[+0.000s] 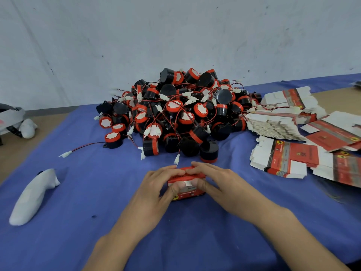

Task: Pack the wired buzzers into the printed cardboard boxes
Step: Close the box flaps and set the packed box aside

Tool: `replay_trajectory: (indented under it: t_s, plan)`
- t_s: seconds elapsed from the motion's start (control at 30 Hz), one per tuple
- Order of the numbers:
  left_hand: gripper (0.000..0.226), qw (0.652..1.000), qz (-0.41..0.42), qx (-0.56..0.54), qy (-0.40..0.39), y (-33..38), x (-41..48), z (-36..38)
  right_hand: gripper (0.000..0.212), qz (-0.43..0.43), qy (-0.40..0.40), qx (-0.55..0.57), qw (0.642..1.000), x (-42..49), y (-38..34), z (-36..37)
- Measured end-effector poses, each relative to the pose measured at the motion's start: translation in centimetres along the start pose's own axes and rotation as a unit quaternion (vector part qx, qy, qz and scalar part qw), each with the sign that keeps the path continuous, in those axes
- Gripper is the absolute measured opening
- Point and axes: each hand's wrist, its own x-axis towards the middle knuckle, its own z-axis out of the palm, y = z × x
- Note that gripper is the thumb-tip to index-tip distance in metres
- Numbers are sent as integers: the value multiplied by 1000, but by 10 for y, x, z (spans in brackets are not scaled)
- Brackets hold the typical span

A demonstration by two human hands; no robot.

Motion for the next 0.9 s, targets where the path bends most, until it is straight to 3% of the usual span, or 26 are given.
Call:
replay_trajectory:
  t_s: [0.17,0.47,0.73,0.9]
  plan:
    - [23,998,-20,-44,29,9,4,0,28,2,35,38,999,3,-3,3]
    - [33,992,-81,-97,10,9,3,-1,32,2,26,27,999,4,3,4]
    - [27,993,-76,-92,-4,4,3,-2,31,1,2,26,1000,3,0,0]
    - [24,994,-72,-86,-3,3,2,-2,42,-4,-37,8,999,0,0,-5]
